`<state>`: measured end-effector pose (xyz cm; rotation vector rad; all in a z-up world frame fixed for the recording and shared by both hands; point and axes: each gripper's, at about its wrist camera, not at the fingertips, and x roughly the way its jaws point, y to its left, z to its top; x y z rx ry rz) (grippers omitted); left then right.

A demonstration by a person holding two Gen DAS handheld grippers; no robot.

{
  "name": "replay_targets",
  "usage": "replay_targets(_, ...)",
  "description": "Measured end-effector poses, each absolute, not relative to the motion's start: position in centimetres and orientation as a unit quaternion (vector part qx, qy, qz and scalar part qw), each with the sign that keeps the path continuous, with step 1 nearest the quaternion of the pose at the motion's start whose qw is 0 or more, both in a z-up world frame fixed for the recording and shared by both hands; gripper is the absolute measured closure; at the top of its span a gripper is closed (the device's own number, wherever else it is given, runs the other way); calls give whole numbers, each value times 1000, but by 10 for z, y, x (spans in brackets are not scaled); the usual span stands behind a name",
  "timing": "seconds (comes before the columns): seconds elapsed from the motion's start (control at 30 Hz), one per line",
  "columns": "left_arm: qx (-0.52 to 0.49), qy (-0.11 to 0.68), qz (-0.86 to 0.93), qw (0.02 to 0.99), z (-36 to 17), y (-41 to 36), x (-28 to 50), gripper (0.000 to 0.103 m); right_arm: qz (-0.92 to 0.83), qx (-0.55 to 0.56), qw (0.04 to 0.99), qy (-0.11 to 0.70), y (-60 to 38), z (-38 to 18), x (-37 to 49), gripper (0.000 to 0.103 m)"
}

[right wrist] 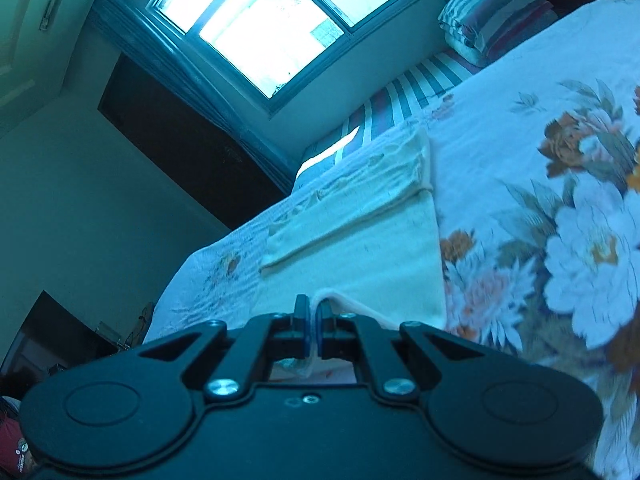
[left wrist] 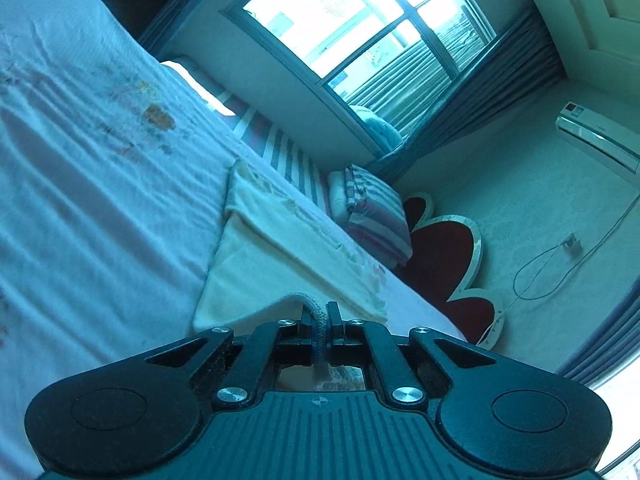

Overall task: Fold small clothes
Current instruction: 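Grasp the hem with both grippers and lift it toward the collar, then lay the held hem over the collar with both grippers and open them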

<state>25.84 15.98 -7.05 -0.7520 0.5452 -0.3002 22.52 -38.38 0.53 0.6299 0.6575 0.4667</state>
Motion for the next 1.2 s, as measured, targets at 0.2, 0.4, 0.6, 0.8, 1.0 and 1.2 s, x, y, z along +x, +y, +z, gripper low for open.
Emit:
replay_targets(0.2, -358, 267, -157, 881, -60, 151, 365, 100, 207, 304, 875, 313, -380, 18, 327, 99)
replay_targets(0.4, -346, 294, -175, 873, -75, 142, 482, 100, 183, 326, 870, 323, -381, -3, 431, 99)
replay_targets(0.6, -349, 334, -165, 860, -112, 141, 578, 100, 148, 379, 841, 357, -383, -63, 518, 99)
replay_targets(0.8, -325, 380, -158, 851, -131, 128, 639, 100, 116, 423, 818, 373, -384, -105, 569, 99)
replay_targets(1.0, -345, 342, -134, 863, -121, 144, 650, 49, 93, 449, 830, 318, -411, -106, 568, 79)
replay_targets(1.2, -195, 342, -167, 904, -103, 136, 649, 42, 134, 317, 877, 335, -396, -84, 570, 69)
